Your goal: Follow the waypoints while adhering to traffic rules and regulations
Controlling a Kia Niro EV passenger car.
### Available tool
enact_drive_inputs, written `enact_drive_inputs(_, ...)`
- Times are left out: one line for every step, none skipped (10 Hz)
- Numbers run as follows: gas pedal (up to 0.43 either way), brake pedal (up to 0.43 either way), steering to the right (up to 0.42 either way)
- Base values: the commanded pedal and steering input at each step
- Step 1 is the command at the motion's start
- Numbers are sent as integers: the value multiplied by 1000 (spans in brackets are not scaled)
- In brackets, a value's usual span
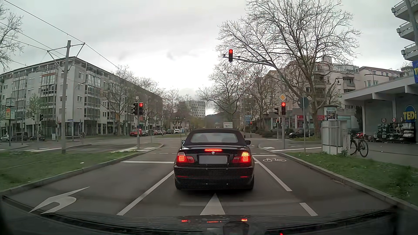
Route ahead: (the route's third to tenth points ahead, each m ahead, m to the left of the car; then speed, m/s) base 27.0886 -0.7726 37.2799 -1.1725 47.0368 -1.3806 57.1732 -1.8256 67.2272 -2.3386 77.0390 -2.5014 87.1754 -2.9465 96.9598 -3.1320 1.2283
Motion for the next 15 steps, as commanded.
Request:
enact_drive_inputs(0,146,23)
enact_drive_inputs(0,140,23)
enact_drive_inputs(0,140,23)
enact_drive_inputs(0,134,23)
enact_drive_inputs(0,128,23)
enact_drive_inputs(0,134,23)
enact_drive_inputs(0,128,23)
enact_drive_inputs(0,128,23)
enact_drive_inputs(0,134,23)
enact_drive_inputs(0,134,23)
enact_drive_inputs(0,128,23)
enact_drive_inputs(0,128,23)
enact_drive_inputs(0,110,23)
enact_drive_inputs(0,104,23)
enact_drive_inputs(0,98,23)
